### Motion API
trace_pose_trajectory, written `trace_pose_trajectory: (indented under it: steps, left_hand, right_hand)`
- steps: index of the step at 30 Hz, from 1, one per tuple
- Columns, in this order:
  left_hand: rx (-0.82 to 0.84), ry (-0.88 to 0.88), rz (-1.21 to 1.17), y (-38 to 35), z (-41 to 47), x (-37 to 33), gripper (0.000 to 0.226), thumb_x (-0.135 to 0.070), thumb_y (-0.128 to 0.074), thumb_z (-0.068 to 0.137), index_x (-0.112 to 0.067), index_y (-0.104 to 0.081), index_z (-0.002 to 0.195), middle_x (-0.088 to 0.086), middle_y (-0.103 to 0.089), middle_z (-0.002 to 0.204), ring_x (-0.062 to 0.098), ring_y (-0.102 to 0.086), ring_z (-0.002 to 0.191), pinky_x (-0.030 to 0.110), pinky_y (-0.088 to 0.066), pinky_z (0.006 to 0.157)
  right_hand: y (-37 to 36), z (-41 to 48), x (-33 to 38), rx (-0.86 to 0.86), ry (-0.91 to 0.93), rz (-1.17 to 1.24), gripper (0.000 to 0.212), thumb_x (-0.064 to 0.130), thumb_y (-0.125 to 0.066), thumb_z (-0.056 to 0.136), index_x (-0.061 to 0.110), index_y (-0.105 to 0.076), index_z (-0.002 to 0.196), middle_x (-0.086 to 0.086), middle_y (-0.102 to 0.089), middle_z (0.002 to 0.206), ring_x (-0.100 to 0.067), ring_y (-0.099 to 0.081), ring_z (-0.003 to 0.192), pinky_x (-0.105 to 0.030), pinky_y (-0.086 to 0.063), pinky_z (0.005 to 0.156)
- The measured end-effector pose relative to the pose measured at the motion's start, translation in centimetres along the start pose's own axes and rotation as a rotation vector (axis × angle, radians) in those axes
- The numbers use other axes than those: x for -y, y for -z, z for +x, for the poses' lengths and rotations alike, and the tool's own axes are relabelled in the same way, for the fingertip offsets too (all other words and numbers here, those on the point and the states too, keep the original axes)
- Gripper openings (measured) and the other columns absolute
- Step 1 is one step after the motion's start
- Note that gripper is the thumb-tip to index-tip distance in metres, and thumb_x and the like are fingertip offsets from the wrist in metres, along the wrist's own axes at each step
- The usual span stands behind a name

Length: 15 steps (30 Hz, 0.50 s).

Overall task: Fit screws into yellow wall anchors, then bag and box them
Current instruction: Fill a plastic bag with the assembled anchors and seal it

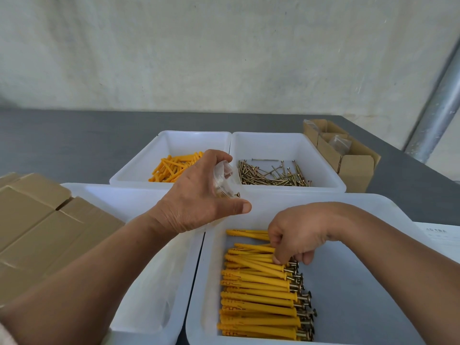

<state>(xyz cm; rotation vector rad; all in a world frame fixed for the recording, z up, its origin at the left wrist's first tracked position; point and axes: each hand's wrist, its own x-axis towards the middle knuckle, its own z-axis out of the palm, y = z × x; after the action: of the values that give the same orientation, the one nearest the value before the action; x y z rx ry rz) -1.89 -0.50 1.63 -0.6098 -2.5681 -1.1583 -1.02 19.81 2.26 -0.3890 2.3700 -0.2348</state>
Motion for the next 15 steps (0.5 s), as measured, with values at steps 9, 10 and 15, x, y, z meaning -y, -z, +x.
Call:
trace_pose_trajectory:
  steps: [9, 10, 15]
  left_hand:
    - [-0.004, -0.004, -0.011, 0.0, 0.0, 0.0, 0.09, -0.056, -0.08, 0.051, -0.025, -0.044, 0.127, -0.015, -0.055, 0.111, 0.009, -0.057, 0.11, 0.032, -0.051, 0.091]
    - [-0.005, -0.003, -0.014, 0.0, 0.0, 0.0, 0.091, -0.056, -0.08, 0.05, -0.025, -0.044, 0.127, -0.015, -0.056, 0.111, 0.009, -0.057, 0.11, 0.03, -0.051, 0.091]
    - [-0.01, 0.001, -0.031, 0.0, 0.0, 0.1, 0.087, -0.056, -0.08, 0.05, -0.03, -0.043, 0.124, -0.017, -0.055, 0.109, 0.005, -0.057, 0.108, 0.019, -0.048, 0.086]
  right_hand:
    - [0.2, 0.1, -0.1, -0.115, 0.055, 0.06, 0.017, 0.018, -0.061, 0.092, 0.015, -0.066, 0.108, -0.008, -0.069, 0.092, -0.014, -0.066, 0.073, -0.021, -0.055, 0.062]
    - [0.4, 0.0, -0.1, -0.154, 0.066, 0.073, 0.015, 0.018, -0.06, 0.092, 0.018, -0.067, 0.106, -0.006, -0.07, 0.092, -0.014, -0.067, 0.074, -0.02, -0.055, 0.061]
    - [1.1, -0.5, 0.1, -0.489, 0.129, 0.049, 0.014, 0.029, -0.054, 0.092, 0.03, -0.068, 0.095, 0.012, -0.063, 0.082, -0.005, -0.059, 0.07, -0.019, -0.042, 0.056]
